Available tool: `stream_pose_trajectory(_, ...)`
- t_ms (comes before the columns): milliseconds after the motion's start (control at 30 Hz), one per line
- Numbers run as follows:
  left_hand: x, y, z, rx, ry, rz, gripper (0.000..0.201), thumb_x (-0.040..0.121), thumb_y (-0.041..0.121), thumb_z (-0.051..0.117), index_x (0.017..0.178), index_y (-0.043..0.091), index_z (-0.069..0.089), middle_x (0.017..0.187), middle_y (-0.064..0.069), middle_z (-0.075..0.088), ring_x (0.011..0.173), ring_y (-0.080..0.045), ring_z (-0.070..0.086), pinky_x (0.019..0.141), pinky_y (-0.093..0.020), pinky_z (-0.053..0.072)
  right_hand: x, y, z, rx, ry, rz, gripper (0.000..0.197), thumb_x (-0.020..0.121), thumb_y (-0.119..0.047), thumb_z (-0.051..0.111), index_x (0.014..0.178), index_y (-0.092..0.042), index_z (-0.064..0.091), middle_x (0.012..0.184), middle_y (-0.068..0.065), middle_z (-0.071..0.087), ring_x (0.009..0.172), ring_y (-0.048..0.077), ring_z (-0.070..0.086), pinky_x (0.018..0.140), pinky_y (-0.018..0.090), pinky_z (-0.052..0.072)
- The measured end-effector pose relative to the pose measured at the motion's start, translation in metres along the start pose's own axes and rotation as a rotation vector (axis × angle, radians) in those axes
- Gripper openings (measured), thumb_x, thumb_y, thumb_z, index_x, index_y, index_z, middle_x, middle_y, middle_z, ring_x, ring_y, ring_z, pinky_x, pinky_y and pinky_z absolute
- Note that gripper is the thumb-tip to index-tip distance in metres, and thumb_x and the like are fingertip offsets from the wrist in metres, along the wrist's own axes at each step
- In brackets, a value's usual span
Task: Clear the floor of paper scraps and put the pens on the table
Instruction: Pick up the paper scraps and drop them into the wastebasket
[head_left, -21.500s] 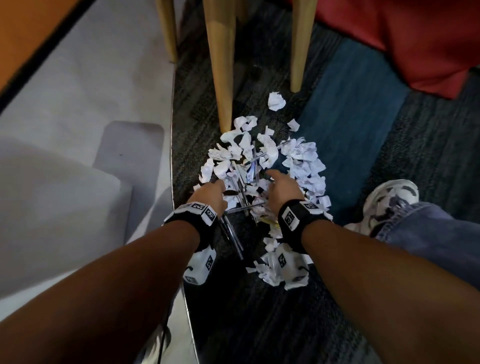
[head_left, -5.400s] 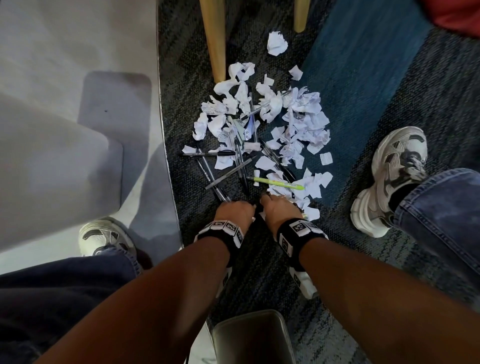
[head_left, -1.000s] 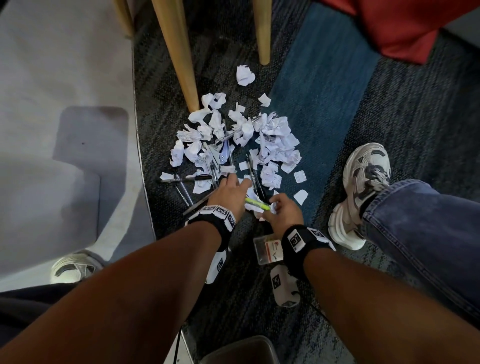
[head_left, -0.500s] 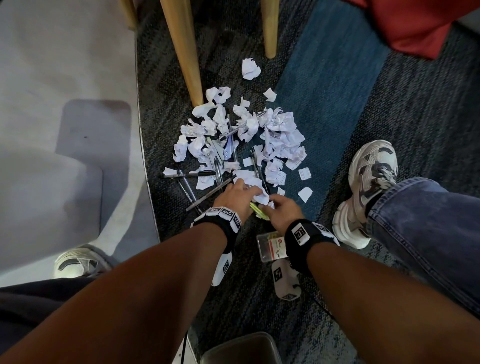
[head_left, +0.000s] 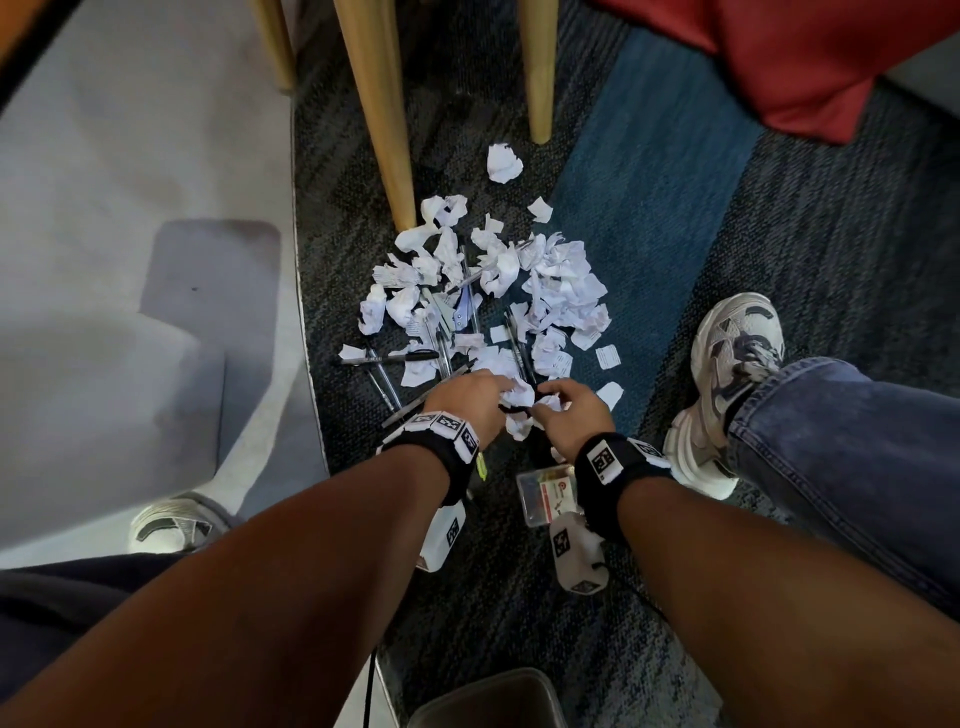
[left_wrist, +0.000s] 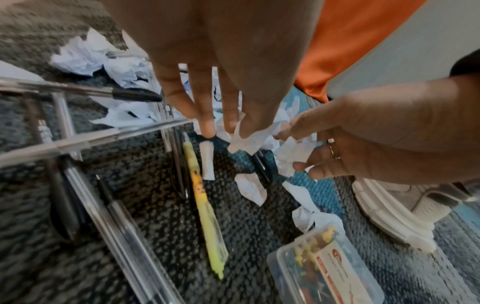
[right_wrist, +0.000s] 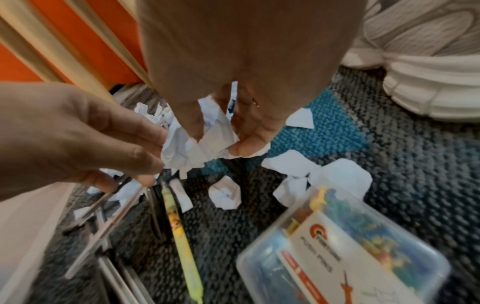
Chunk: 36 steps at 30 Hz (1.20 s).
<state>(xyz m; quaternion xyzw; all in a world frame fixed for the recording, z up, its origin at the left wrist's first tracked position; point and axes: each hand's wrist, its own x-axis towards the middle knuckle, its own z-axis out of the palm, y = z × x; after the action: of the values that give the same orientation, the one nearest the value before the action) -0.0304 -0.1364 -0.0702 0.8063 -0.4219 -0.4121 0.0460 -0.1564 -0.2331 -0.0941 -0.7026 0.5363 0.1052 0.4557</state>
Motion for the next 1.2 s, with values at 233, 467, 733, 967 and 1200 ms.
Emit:
stream_pose_trajectory(233,-0.023,-0.005,-0.028,-0.082,0.113,-0.045,0.036,0.09,0.021,0.064,0.125,0.018,0.061,0.124,-0.005,0.065,0.113,-0.022,0.059,0.092,-0.028,0.046,-0.031,-0.044,-0.023,-0.048,0.012,-0.115,0.028,0.087,-0.023,0.067,0.114,-0.015,0.066,0.108,0.007,0.06,0.101,0.024,0.058,0.084,0.027,0.044)
stream_pose_trajectory(467,-0.065,0.002,-0.07,-0.152,0.273,-0.086,0.04,0.093,0.033,0.051,0.129,0.016,0.057,0.116,-0.012,0.056,0.104,-0.029,0.057,0.087,-0.034,0.049,-0.062,-0.079,-0.046,-0.111,0.073,-0.197,0.031,0.091,-0.012,0.055,0.122,-0.018,0.059,0.096,0.015,0.066,0.095,0.032,0.062,0.076,0.025,0.044)
stream_pose_trajectory(733,-0.131,0.0,-0.131,-0.25,0.521,-0.136,0.023,0.092,0.026,0.049,0.104,0.011,0.063,0.103,-0.012,0.066,0.098,-0.032,0.061,0.079,-0.032,0.048,-0.099,-0.141,-0.056,-0.073,0.095,-0.345,0.03,0.09,-0.012,0.062,0.119,-0.019,0.059,0.111,0.008,0.066,0.1,0.024,0.062,0.082,0.021,0.044)
stream_pose_trajectory(967,-0.216,-0.046,-0.2,-0.28,0.756,-0.211,0.018,0.09,0.027,0.053,0.085,0.015,0.065,0.084,-0.011,0.07,0.084,-0.033,0.063,0.068,-0.032,0.045,-0.141,-0.247,-0.035,-0.118,0.016,-0.619,0.031,0.084,-0.021,0.072,0.115,-0.024,0.068,0.115,0.005,0.068,0.106,0.02,0.062,0.089,0.024,0.048)
stream_pose_trajectory(1200,-0.302,-0.134,-0.246,-0.4,1.001,-0.421,0.016,0.087,0.024,0.055,0.075,0.014,0.058,0.067,-0.003,0.056,0.075,-0.031,0.055,0.063,-0.03,0.038,-0.197,-0.34,0.041,-0.221,-0.095,-0.931,0.03,0.09,-0.008,0.058,0.118,-0.015,0.065,0.11,0.005,0.064,0.094,0.016,0.057,0.066,-0.003,0.033)
